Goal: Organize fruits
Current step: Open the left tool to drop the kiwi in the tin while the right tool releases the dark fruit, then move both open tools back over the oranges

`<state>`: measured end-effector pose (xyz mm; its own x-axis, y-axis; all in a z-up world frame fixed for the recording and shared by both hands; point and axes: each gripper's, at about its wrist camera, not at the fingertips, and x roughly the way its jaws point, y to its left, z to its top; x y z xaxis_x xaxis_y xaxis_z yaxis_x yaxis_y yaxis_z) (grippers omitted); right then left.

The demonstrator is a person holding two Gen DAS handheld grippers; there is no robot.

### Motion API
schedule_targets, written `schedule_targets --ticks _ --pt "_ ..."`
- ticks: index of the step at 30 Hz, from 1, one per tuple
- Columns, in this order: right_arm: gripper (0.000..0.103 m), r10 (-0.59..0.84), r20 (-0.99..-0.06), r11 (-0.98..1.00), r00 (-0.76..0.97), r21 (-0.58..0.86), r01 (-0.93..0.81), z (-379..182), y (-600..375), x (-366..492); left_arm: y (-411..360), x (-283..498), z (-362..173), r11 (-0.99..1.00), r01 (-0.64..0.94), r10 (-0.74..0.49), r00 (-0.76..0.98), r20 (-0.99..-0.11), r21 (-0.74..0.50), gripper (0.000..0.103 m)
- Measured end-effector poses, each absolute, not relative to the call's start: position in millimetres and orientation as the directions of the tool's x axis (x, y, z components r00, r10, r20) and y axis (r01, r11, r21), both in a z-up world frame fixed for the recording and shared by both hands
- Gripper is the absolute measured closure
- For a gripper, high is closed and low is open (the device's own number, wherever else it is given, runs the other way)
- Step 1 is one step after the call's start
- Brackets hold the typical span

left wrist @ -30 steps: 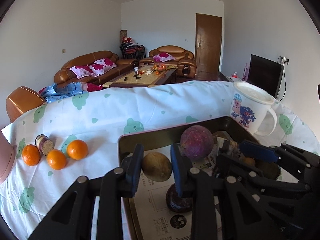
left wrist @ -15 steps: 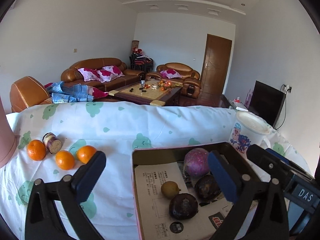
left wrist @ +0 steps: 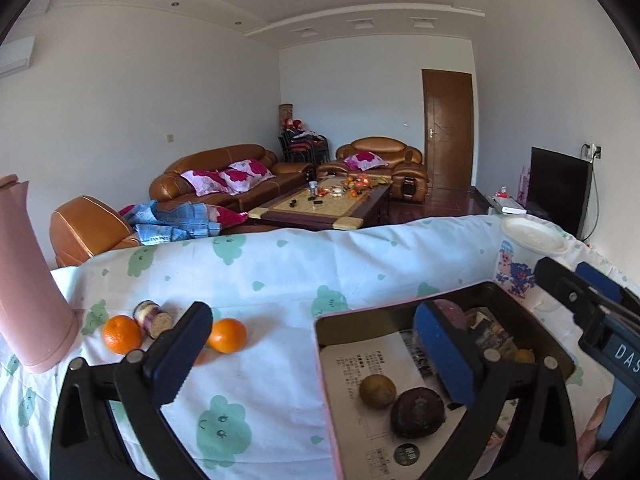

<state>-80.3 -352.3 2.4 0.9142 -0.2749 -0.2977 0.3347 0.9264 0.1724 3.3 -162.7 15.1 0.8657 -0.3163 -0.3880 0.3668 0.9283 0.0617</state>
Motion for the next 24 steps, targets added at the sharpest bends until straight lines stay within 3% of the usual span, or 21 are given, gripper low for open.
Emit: schedule_targets --ticks 7,13,24 --pt "0.016 -0.345 -0.252 0.918 0.904 0.108 0.381 6.7 -336.6 -80.7 -127.6 11.2 7.2 0.957 0.267 -0.207 0.903 -0.376 0.114 0.000" --pt "0.016 -0.367 -0.294 0.902 0.883 0.121 0.415 4.1 -322.4 -70.5 -93.5 17.0 8.7 0.969 0.222 -0.173 0.921 -0.349 0.106 0.000" --pt "0.016 -0.284 -0.331 0.936 0.900 0.105 0.335 1.8 -258.1 -43.0 -22.7 40.1 7.2 0.983 0.130 -0.076 0.933 -0.351 0.131 0.000"
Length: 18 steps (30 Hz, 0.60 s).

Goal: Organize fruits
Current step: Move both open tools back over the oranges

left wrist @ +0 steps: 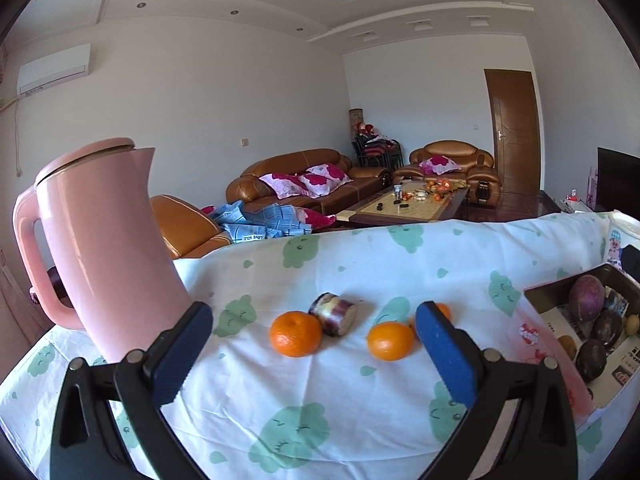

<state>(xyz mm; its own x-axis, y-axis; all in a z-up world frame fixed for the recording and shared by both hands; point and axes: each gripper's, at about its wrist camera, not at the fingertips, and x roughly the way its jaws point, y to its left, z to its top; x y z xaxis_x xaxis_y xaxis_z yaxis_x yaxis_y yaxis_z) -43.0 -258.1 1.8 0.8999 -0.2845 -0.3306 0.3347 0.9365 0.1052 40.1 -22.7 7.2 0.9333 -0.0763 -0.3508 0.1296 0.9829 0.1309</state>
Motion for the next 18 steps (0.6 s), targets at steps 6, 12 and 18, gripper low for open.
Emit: schedule_targets --ticks 6,12,18 --pt "0.016 -0.240 -0.346 0.955 0.907 0.082 0.284 0.3 -218.7 -20.7 17.4 54.4 6.7 0.994 0.066 -0.031 0.929 -0.368 0.082 0.000" --pt "0.016 -0.189 -0.380 0.975 0.905 0.039 0.220 -2.9 -178.1 4.7 53.5 72.0 2.9 0.999 -0.044 0.045 0.910 -0.413 0.011 0.000" --pt "0.044 -0.065 -0.480 0.995 0.875 0.034 0.093 -11.9 -140.5 44.8 64.4 81.1 -3.8 0.992 -0.111 0.130 0.887 -0.443 0.068 0.000"
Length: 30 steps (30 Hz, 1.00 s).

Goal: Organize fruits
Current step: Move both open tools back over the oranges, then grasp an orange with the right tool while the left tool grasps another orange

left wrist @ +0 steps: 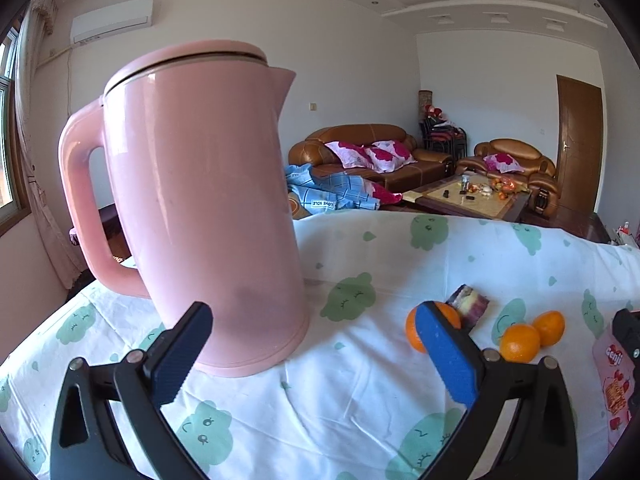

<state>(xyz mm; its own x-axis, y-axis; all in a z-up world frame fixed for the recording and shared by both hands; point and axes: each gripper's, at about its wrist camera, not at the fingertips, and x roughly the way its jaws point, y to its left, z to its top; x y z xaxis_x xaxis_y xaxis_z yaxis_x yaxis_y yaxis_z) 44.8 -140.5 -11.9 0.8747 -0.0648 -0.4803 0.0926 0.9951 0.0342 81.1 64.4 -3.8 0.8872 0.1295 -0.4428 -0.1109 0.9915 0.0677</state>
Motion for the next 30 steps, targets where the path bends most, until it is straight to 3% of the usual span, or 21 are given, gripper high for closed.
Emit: schedule_targets --ticks 2,8,15,21,24,30 --pt "0.052 -0.009 -0.535 0.997 0.845 0.066 0.052 -18.4 -132.1 61.4 66.4 82.0 -5.9 0.989 -0.123 0.145 0.881 -0.450 0.079 0.000" --pt "0.052 0.127 -0.678 0.984 0.724 0.178 -0.006 -45.2 -117.4 101.5 66.2 91.0 -14.5 0.980 -0.141 0.191 0.848 -0.493 0.137 0.000" --pt "0.052 0.128 -0.753 0.985 0.645 0.175 0.009 -59.3 -105.5 139.0 66.3 96.8 -18.0 0.985 -0.109 0.166 0.830 -0.532 0.138 0.003" --pt "0.052 0.063 -0.770 0.996 0.635 0.089 0.009 -53.3 -95.7 143.8 71.1 102.8 -18.0 0.990 -0.096 0.135 0.815 -0.563 0.100 0.003" --pt "0.060 0.079 -0.764 0.994 0.640 0.107 0.005 -50.0 -98.7 138.8 69.6 103.1 -17.4 0.991 -0.093 0.133 0.819 -0.559 0.099 0.003" --pt "0.060 0.081 -0.632 0.994 0.771 0.104 -0.020 -23.5 -108.8 92.5 66.1 99.7 -15.0 0.995 -0.050 0.090 0.839 -0.536 0.088 0.003"
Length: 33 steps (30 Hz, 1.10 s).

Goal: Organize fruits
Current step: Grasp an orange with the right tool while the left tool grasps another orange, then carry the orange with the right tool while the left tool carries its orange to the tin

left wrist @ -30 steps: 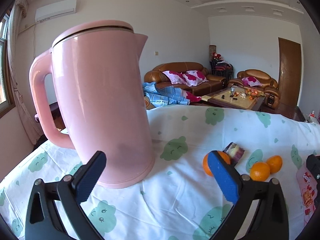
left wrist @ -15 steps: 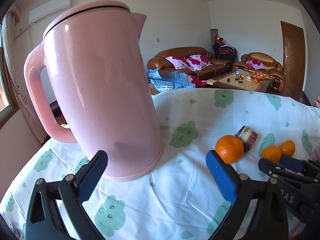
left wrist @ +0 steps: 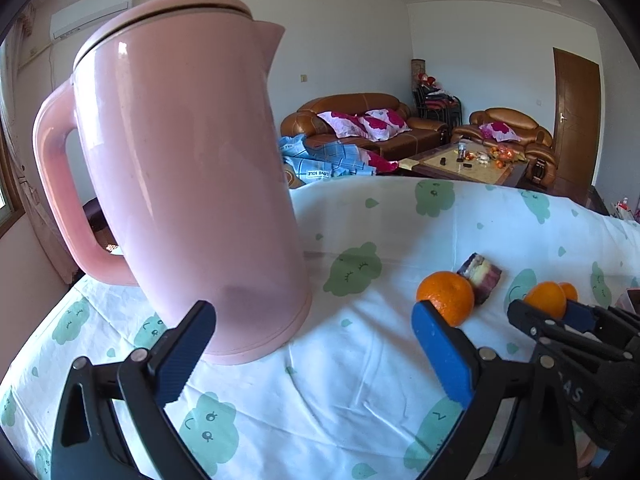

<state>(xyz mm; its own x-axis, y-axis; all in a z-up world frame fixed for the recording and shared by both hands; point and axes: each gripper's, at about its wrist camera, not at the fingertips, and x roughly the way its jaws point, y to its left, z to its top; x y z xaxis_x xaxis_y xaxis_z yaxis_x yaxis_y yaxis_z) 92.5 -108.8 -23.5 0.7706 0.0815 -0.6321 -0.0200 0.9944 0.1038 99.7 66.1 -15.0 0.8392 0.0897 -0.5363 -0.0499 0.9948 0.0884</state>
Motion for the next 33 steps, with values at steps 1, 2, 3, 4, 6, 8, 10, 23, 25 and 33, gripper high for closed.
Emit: schedule_targets --ticks 1,2,3,4,6,8,10,23,25,33 --pt "0.060 0.069 -0.604 0.995 0.794 0.099 -0.011 -19.2 -113.5 79.5 65.3 97.7 -13.2 0.996 -0.038 0.076 0.846 -0.528 0.082 0.003" --pt "0.060 0.052 -0.577 0.995 0.815 0.096 0.005 -13.2 -121.4 65.8 63.2 95.7 -11.9 0.997 -0.019 0.055 0.854 -0.517 0.073 0.003" --pt "0.060 0.029 -0.553 0.995 0.833 0.091 0.026 -7.7 -129.6 54.1 60.7 94.3 -10.3 0.998 0.008 0.024 0.861 -0.507 0.059 0.003" --pt "0.060 0.000 -0.529 0.995 0.848 0.083 0.052 -2.4 -140.0 42.6 58.0 91.8 -8.7 0.998 0.040 -0.014 0.866 -0.500 0.041 0.003" --pt "0.060 -0.052 -0.485 0.993 0.873 0.064 0.095 7.1 -161.3 23.2 51.5 88.7 -6.5 0.994 0.111 -0.097 0.864 -0.494 0.000 0.003" --pt "0.060 -0.106 -0.451 0.991 0.886 0.023 0.130 13.6 -176.3 7.9 40.2 86.4 -7.1 0.984 0.178 -0.163 0.855 -0.493 -0.016 0.003" --pt "0.060 -0.160 -0.418 0.986 0.894 -0.022 0.166 16.0 -188.0 -3.7 24.6 85.0 -8.7 0.972 0.236 -0.210 0.841 -0.499 -0.013 0.005" --pt "0.060 -0.156 -0.423 0.973 0.893 0.090 0.213 15.8 -235.6 -3.2 -108.8 123.7 -29.3 0.884 0.467 -0.325 0.663 -0.675 0.033 0.034" --pt "0.060 -0.154 -0.424 0.970 0.892 0.105 0.217 16.2 -238.9 -2.5 -121.4 134.1 -34.0 0.881 0.474 -0.320 0.628 -0.709 0.022 0.040" --pt "0.060 -0.146 -0.421 0.968 0.895 0.124 0.217 17.6 -241.2 -3.5 -129.2 153.5 -45.4 0.897 0.442 -0.278 0.562 -0.779 0.000 0.060"
